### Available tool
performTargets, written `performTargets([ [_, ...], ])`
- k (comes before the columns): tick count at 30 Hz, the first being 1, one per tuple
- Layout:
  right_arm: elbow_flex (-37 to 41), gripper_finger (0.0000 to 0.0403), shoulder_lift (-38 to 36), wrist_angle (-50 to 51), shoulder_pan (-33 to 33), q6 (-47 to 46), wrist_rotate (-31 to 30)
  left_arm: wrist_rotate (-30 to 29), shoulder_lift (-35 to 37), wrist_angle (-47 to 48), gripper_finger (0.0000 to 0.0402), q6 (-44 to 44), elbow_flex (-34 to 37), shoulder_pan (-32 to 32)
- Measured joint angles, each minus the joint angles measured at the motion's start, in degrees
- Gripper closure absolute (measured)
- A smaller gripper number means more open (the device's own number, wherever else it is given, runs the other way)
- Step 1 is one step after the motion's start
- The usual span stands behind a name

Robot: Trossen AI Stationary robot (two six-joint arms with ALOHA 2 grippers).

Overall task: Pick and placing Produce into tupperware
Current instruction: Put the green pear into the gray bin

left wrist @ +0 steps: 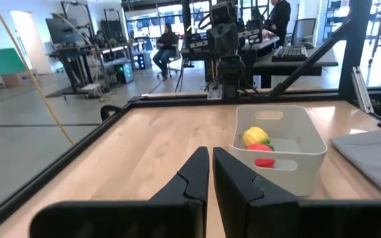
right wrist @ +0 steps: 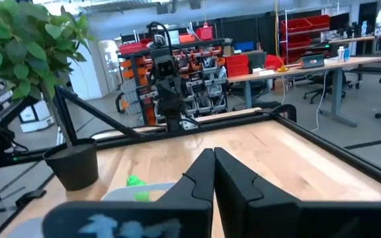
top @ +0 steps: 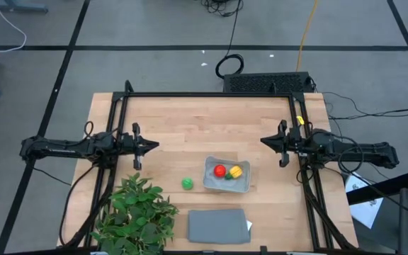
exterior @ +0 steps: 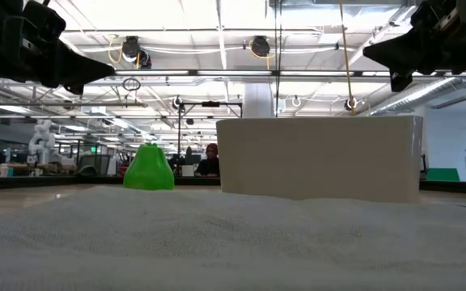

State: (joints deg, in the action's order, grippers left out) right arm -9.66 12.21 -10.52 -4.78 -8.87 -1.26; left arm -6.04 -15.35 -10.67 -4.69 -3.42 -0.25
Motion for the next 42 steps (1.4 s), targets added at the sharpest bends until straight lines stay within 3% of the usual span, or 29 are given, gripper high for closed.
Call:
performTargets([
  [16, 0.51, 0.0403, 0.00, -1.28, 0.00, 2.07, 3.05, 1.02, -1.37, 0.11, 0.0376, 1.06, -0.23, 0.02],
  [25, 0.51, 0.0403, 0.00, -1.32, 0.00, 2.50, 3.04, 1.74, -11.06, 5.13, 0.0376, -0.79, -10.02, -0.05],
  [32, 0.51, 0.0403, 0.00, -1.31, 0.00, 2.49, 3.04, 7.48, -19.94, 5.88, 0.0376, -0.86, -11.93, -0.05],
  [42, 0.51, 0.0403, 0.00, -1.31, 0.00, 2.48, 3.04, 9.10, -30.47, -12.15, 0.0376, -0.25, -12.00, -0.05],
])
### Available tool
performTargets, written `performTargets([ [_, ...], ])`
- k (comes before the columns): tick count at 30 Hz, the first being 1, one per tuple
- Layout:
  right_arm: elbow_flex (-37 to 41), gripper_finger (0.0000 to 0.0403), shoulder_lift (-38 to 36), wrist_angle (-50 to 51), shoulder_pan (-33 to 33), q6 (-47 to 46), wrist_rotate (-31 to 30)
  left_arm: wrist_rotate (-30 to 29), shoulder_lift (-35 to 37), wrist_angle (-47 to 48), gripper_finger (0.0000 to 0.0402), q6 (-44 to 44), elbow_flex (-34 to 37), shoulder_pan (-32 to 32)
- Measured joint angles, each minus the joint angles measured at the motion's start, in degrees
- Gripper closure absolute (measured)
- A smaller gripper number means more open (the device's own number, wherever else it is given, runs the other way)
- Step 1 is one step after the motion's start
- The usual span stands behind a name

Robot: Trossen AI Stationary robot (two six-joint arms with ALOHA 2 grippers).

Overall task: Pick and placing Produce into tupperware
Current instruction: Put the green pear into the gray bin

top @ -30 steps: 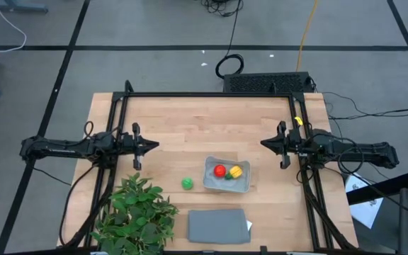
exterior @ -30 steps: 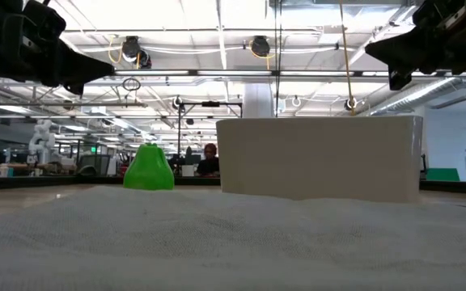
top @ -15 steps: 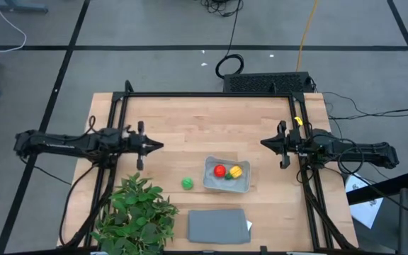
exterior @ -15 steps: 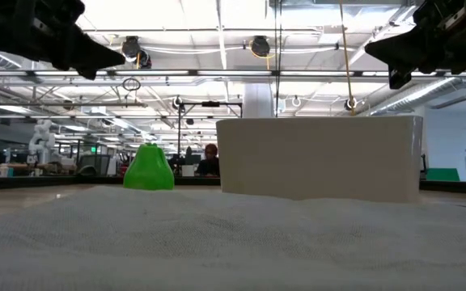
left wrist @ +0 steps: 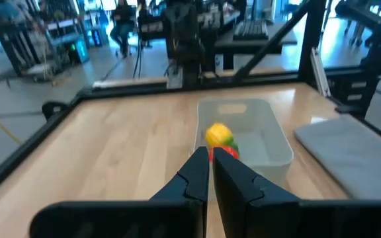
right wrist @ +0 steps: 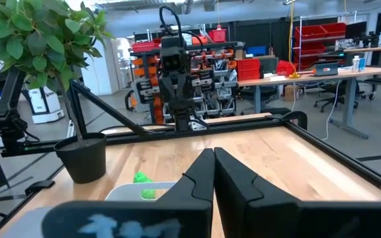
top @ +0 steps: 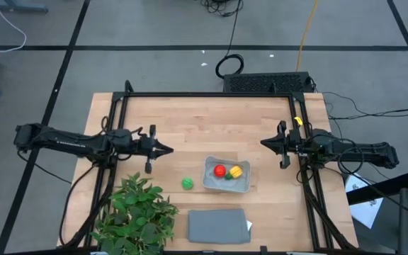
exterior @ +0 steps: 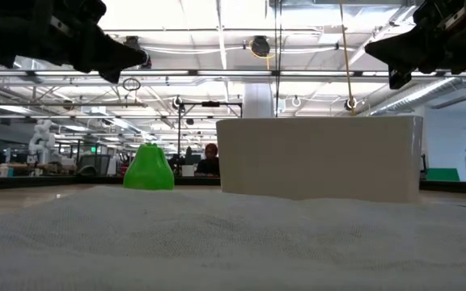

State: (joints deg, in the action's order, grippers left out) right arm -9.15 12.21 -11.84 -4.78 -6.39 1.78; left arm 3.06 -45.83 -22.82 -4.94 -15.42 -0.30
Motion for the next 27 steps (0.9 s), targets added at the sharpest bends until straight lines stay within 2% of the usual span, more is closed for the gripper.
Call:
performTargets([
  [7, 0.00, 0.0403, 0.00, 0.02, 0.00, -0.15, 0.00, 0.42, -4.97, -2.78, 0.0376, 2.66, -0.02, 0.11],
  [11, 0.00, 0.0403, 0.00, 0.00, 0.00, 0.06, 0.00, 3.29, -8.84, -4.65, 0.0376, 5.05, -0.06, 0.11],
  [17, 0.00, 0.0403, 0.01, -0.20, 0.00, 0.44, -0.02, 4.74, -16.91, -3.84, 0.0376, 4.49, -5.40, 0.88],
  [27, 0.03, 0.0403, 0.01, -0.12, 0.00, 0.24, -0.01, 14.55, -25.16, 4.34, 0.0376, 0.31, -12.87, 1.98],
])
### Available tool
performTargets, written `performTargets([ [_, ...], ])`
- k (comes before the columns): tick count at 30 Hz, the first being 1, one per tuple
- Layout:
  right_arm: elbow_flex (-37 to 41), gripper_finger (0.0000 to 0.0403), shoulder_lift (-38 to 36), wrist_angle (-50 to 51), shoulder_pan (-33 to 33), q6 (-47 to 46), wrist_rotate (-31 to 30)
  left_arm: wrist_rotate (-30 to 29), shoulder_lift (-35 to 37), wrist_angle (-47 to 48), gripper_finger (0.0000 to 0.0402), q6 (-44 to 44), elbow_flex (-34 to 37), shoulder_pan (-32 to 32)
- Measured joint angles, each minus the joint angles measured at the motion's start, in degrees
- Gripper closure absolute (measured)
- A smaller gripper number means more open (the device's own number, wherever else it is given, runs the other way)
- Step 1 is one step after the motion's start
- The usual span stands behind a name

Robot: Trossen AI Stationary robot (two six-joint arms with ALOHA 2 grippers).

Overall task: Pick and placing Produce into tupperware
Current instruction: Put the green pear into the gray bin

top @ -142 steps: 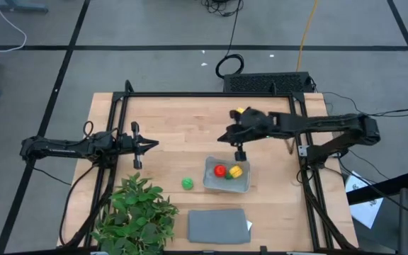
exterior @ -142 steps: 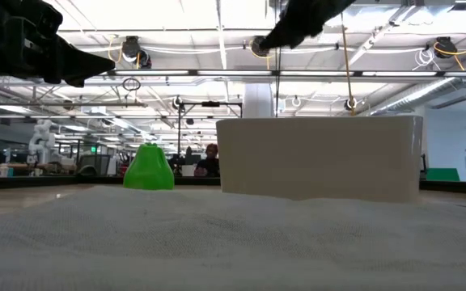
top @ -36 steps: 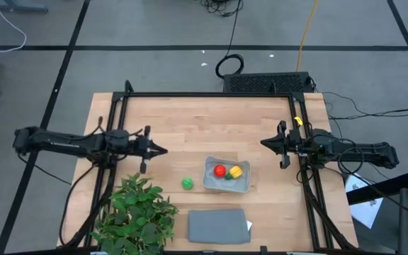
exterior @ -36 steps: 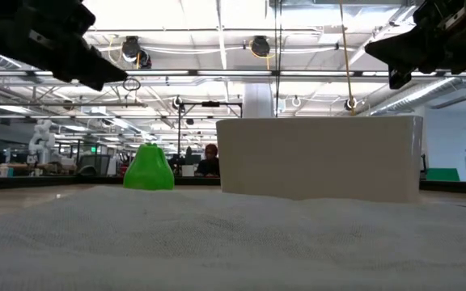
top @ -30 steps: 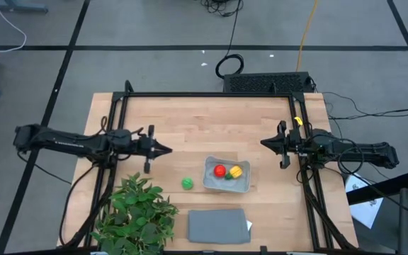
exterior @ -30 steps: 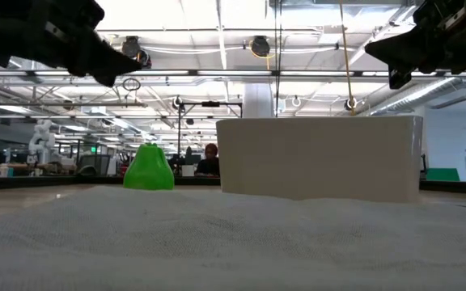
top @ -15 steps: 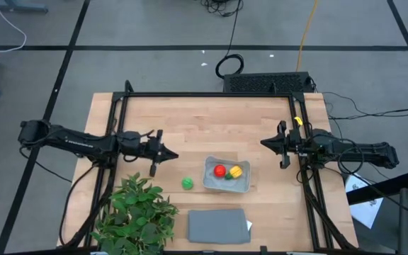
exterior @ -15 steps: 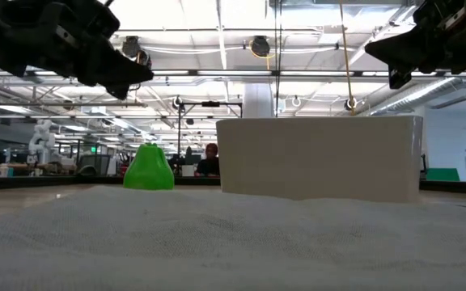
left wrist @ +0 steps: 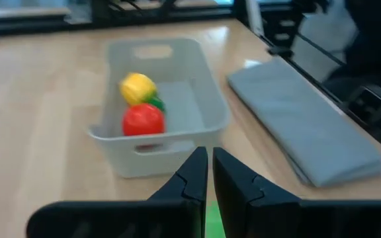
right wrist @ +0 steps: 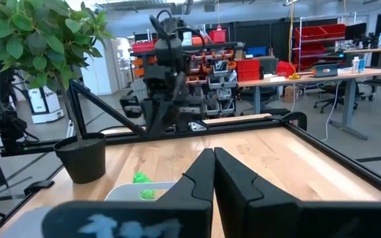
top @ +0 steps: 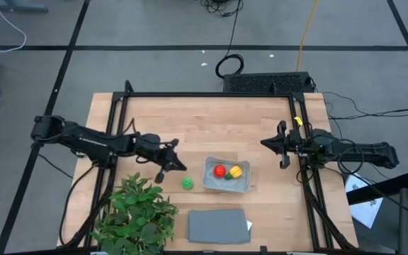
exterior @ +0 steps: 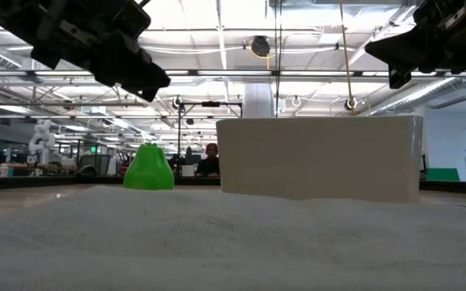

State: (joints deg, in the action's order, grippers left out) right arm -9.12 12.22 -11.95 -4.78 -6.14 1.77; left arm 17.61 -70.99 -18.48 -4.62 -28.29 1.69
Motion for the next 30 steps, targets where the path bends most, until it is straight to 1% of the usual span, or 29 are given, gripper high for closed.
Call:
performTargets([
  [6, 1.91, 0.0403, 0.01, -1.04, 0.00, -0.14, -0.01, 2.87, -1.23, 5.22, 0.0376, -0.02, -0.27, 1.61],
  [12, 2.44, 0.0403, 0.01, -3.05, 0.00, -0.28, 0.00, 3.38, -1.17, 4.94, 0.0376, -0.06, -0.27, 4.43],
  [22, 2.44, 0.0403, 0.00, -3.50, 0.00, -0.69, 0.00, -2.70, -1.17, 6.75, 0.0375, 3.71, -0.23, 4.84],
  [28, 2.44, 0.0403, 0.00, -3.49, 0.00, -1.74, 0.01, -3.45, -1.17, 6.42, 0.0375, 3.72, -0.20, 4.84],
  [30, 2.44, 0.0403, -0.01, -3.49, 0.00, -1.76, 0.01, -4.28, -1.17, 6.41, 0.0368, 3.54, -0.20, 4.84],
])
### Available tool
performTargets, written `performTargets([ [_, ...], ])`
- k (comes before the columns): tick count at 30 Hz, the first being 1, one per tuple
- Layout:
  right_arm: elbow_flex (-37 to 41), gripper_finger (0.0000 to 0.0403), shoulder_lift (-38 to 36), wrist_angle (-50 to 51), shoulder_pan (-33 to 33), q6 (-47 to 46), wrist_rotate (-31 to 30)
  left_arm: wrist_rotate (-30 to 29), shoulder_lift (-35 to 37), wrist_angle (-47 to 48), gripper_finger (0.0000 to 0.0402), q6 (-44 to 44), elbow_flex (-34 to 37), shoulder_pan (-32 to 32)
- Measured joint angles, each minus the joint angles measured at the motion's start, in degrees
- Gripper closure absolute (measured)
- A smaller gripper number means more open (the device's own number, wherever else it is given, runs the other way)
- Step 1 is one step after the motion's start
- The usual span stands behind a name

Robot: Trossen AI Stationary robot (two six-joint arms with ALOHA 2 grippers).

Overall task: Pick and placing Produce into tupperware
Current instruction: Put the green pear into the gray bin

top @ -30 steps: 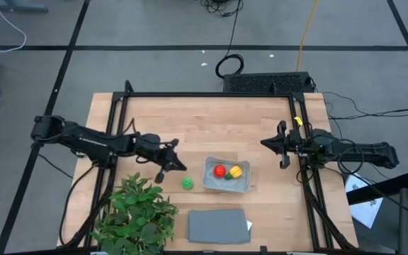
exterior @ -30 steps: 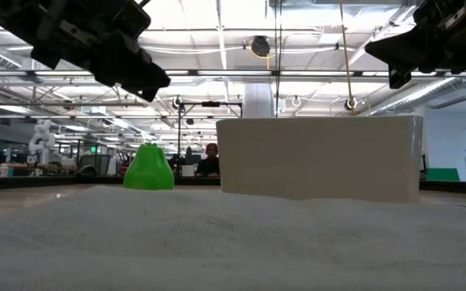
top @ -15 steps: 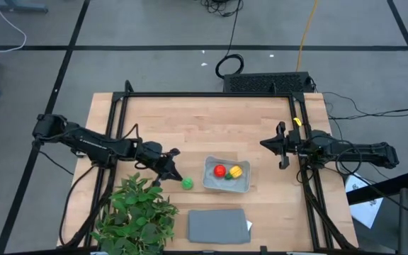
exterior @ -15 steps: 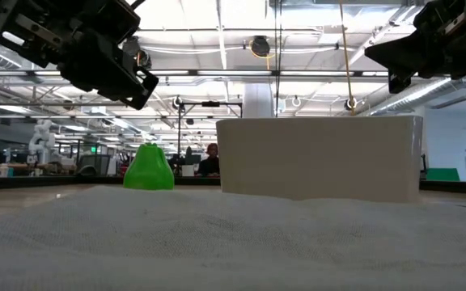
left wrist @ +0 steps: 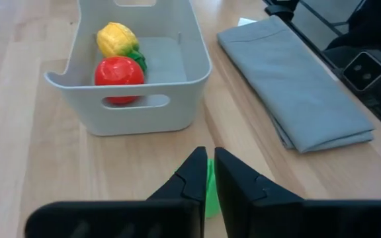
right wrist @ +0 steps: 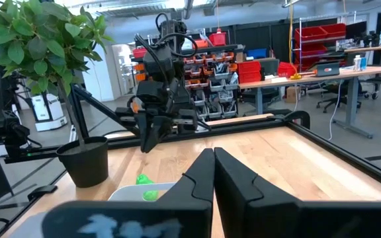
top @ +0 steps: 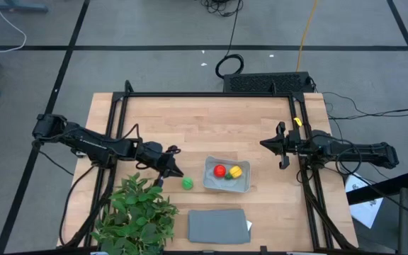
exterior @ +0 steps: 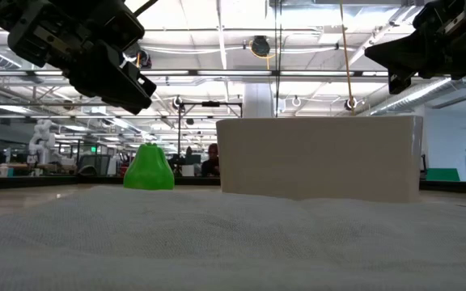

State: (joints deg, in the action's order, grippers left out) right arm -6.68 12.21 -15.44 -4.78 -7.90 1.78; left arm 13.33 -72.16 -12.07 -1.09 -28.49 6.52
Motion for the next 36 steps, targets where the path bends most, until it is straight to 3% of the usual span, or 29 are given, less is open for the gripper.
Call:
performTargets([
  [4, 0.00, 0.0403, 0.00, 0.02, 0.00, -0.35, 0.00, -0.23, 0.00, -0.16, 0.0320, 0.28, 0.00, 0.00],
  [13, 0.02, 0.0403, 0.00, 0.07, 0.00, -0.42, 0.00, 4.33, 0.02, 0.01, 0.0135, 1.25, 0.00, 1.54],
  [19, 0.04, 0.0403, 0.00, 0.09, 0.00, -0.42, 0.00, -2.57, -0.94, 0.19, 0.0049, 1.73, 0.00, 2.97],
  [23, 0.05, 0.0403, 0.02, 0.31, 0.00, -0.42, 0.00, -4.75, -2.92, -0.26, 0.0027, 1.65, 0.07, 2.99],
  [36, 0.07, 0.0403, 0.11, 0.33, 0.00, -0.26, 0.00, -4.38, -11.17, -4.12, 0.0025, 2.75, 0.09, 2.99],
])
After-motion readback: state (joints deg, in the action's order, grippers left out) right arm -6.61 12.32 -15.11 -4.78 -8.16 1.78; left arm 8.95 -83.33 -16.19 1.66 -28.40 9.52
